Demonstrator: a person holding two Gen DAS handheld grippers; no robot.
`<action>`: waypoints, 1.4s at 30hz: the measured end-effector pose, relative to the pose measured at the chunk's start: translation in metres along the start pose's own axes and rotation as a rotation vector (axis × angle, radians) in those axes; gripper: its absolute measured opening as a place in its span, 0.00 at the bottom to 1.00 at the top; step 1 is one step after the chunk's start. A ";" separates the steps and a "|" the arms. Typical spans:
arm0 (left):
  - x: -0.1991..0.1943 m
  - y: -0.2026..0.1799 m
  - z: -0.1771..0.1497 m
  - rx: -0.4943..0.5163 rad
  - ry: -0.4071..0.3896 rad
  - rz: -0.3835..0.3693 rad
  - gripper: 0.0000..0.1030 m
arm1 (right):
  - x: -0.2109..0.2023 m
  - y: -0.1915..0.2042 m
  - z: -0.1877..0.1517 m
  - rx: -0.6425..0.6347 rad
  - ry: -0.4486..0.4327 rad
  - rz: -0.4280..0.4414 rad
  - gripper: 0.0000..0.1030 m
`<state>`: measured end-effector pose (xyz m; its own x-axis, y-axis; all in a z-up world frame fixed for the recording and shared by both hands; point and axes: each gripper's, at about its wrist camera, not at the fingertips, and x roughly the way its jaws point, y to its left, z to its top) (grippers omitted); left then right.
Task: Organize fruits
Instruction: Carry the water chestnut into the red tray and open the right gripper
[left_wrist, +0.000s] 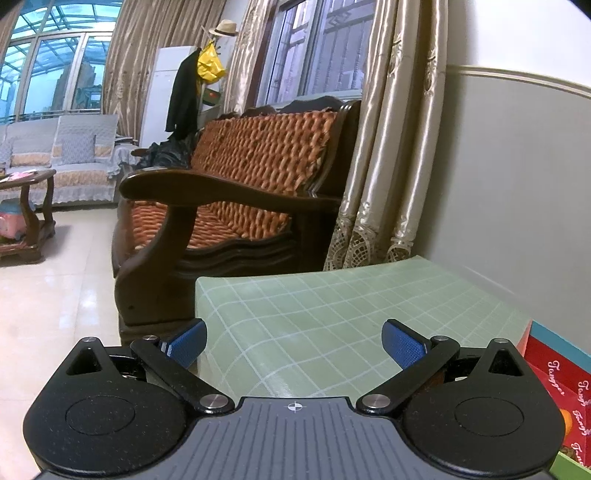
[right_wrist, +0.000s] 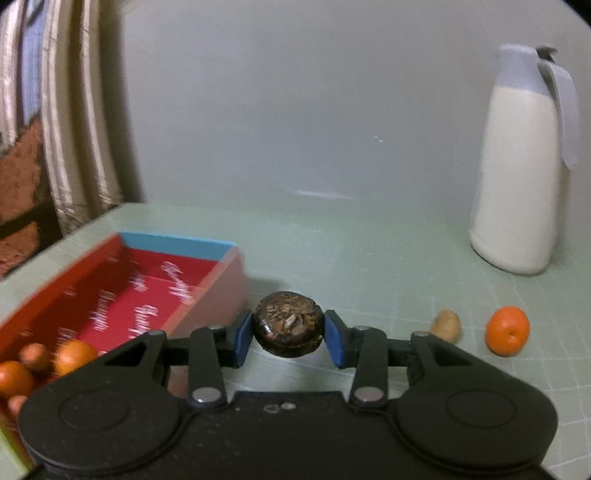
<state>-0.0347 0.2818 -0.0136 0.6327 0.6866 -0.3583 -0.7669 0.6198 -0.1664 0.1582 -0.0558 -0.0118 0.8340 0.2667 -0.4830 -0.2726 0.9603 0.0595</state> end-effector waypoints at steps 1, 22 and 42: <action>0.000 0.001 0.000 -0.004 0.000 0.002 0.97 | -0.004 0.004 0.002 -0.002 -0.008 0.018 0.38; 0.000 0.010 0.002 -0.022 0.009 0.003 0.97 | -0.031 0.090 -0.018 -0.134 0.067 0.256 0.39; -0.013 -0.018 -0.003 0.054 -0.009 -0.036 0.97 | -0.063 0.063 -0.013 -0.079 -0.026 0.222 0.76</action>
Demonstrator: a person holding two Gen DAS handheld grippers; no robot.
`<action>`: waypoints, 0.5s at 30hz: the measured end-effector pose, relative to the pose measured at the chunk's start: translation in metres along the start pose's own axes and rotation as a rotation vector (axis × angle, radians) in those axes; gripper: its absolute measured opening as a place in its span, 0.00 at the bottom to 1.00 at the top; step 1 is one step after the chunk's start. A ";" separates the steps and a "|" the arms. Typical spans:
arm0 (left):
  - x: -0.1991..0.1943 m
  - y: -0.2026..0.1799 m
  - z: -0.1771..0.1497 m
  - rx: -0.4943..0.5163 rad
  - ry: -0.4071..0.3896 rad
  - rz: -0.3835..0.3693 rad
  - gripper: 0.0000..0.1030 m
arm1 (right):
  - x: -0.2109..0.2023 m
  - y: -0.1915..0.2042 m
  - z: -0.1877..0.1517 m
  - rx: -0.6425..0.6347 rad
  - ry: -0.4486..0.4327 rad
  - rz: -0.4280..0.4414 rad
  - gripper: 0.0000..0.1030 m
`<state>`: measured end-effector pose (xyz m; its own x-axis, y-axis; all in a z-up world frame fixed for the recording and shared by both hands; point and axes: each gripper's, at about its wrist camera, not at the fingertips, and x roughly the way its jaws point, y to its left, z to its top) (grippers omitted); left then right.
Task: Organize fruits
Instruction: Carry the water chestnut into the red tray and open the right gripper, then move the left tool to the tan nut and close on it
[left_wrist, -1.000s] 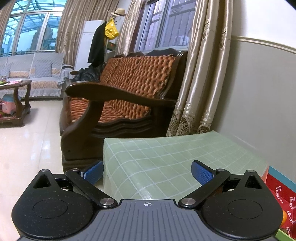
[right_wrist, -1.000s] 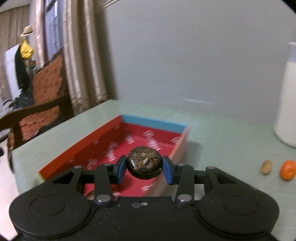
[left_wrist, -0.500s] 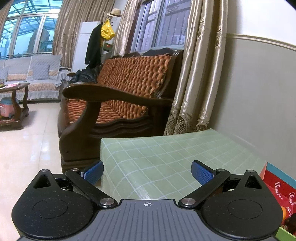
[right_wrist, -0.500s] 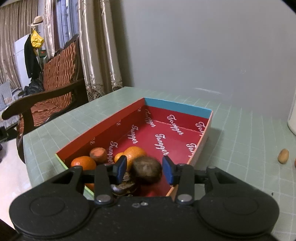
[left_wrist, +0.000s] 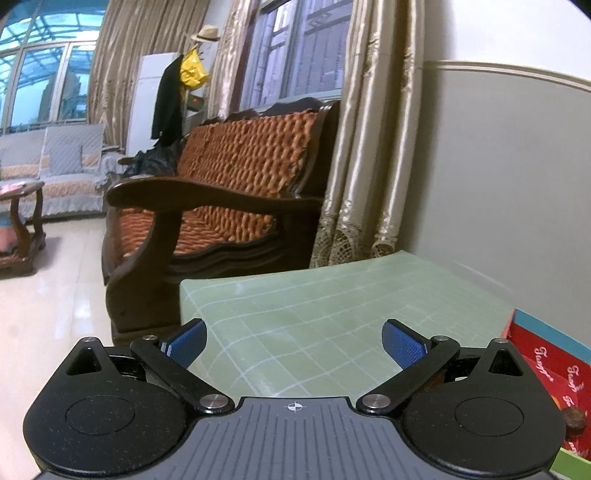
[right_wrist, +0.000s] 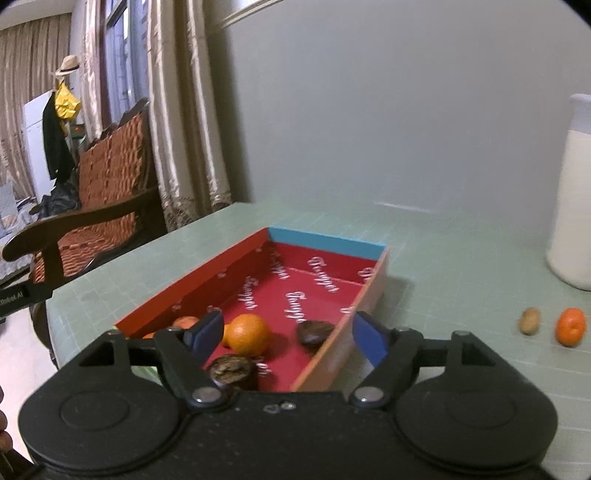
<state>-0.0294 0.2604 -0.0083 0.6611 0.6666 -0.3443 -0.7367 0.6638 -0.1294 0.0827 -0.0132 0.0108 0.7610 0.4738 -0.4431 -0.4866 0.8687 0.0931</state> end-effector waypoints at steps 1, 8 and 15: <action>-0.001 -0.003 -0.001 0.008 -0.002 -0.004 0.98 | -0.003 -0.004 0.000 0.006 -0.004 -0.008 0.76; -0.016 -0.026 -0.006 0.061 -0.024 -0.048 0.98 | -0.026 -0.045 -0.008 0.073 -0.051 -0.100 0.78; -0.037 -0.060 -0.015 0.139 -0.066 -0.122 0.98 | -0.049 -0.090 -0.024 0.137 -0.095 -0.265 0.80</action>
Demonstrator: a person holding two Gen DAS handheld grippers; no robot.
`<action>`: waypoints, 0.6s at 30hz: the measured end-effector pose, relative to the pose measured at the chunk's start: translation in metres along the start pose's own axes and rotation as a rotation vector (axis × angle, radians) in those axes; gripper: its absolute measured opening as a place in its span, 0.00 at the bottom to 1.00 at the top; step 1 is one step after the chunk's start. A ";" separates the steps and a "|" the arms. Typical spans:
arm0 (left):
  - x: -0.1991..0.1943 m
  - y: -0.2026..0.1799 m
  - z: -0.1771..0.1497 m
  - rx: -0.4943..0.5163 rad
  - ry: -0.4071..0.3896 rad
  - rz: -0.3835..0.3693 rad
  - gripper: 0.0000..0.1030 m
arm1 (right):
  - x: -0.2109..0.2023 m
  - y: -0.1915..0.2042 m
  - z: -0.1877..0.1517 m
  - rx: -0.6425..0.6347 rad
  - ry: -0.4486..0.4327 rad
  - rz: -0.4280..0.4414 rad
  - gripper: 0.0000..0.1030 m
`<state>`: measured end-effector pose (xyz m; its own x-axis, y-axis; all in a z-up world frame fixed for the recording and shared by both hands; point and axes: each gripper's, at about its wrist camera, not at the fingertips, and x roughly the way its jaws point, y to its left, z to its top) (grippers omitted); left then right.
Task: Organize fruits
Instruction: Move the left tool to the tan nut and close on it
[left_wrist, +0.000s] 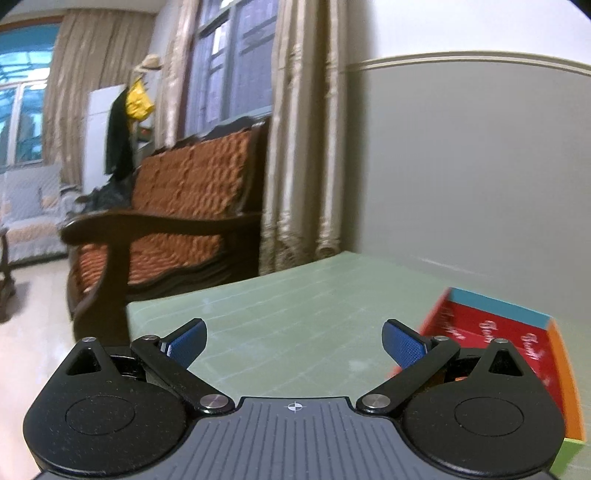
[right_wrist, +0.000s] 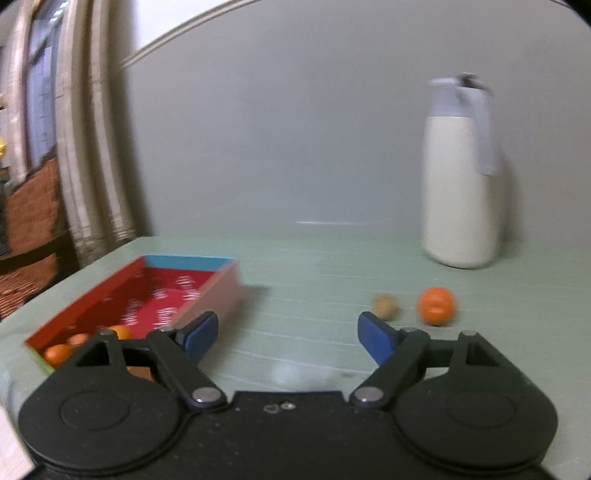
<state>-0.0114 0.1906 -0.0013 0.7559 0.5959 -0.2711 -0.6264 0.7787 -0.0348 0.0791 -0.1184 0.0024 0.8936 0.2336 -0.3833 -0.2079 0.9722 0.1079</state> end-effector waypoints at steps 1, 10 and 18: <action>-0.003 -0.006 -0.001 0.011 -0.006 -0.018 0.98 | -0.001 -0.006 -0.001 0.009 -0.005 -0.022 0.80; -0.027 -0.066 -0.010 0.112 -0.055 -0.182 0.98 | -0.023 -0.061 -0.010 0.064 -0.067 -0.282 0.87; -0.056 -0.116 -0.013 0.222 -0.071 -0.345 0.98 | -0.038 -0.103 -0.016 0.153 -0.093 -0.390 0.87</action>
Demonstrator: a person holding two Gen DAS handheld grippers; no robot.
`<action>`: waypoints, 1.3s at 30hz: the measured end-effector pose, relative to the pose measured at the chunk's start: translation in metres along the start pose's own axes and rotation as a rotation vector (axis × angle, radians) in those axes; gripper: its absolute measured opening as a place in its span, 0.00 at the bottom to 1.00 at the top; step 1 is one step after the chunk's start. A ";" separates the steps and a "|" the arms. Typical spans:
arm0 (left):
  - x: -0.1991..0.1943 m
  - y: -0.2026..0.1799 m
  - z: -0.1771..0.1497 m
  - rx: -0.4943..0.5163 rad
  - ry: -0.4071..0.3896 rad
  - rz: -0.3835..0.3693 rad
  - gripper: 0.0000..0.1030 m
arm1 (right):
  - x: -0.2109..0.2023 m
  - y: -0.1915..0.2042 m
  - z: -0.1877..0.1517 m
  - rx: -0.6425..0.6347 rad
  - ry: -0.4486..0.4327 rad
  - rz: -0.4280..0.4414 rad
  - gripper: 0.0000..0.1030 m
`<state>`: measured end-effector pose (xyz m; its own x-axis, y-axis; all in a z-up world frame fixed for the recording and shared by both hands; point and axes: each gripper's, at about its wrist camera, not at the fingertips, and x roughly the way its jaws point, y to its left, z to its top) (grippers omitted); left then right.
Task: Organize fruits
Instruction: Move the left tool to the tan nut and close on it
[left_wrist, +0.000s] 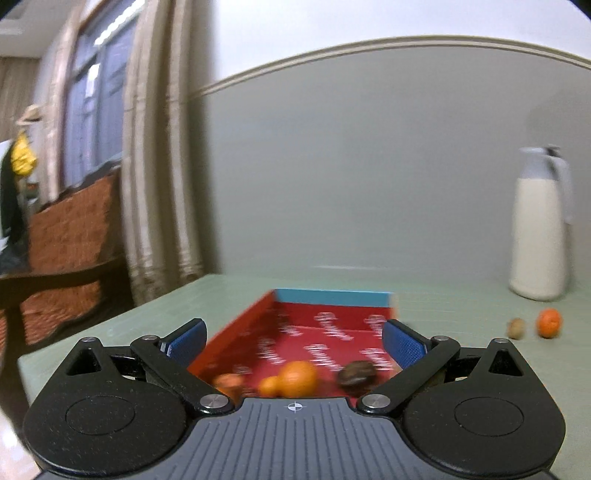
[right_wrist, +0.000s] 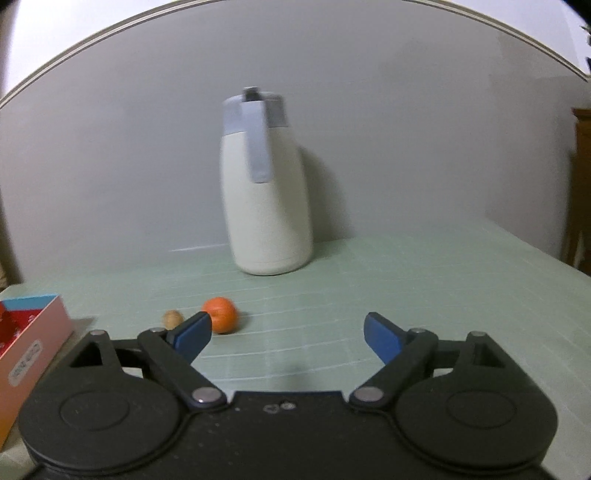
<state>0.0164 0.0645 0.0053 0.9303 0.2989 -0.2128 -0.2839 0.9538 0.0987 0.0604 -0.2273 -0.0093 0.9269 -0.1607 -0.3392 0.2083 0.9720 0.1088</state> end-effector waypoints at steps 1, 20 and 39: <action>0.000 -0.008 0.002 0.015 0.012 -0.031 0.98 | 0.000 -0.004 0.000 0.003 0.000 -0.009 0.87; 0.037 -0.145 0.025 0.227 0.157 -0.400 0.98 | 0.000 -0.061 -0.005 0.075 -0.009 -0.172 0.89; 0.100 -0.210 0.013 0.299 0.295 -0.479 0.76 | 0.008 -0.075 -0.007 0.095 0.000 -0.183 0.94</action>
<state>0.1722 -0.1065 -0.0244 0.8225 -0.1222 -0.5555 0.2650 0.9465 0.1842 0.0497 -0.3002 -0.0264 0.8710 -0.3328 -0.3615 0.4015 0.9061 0.1333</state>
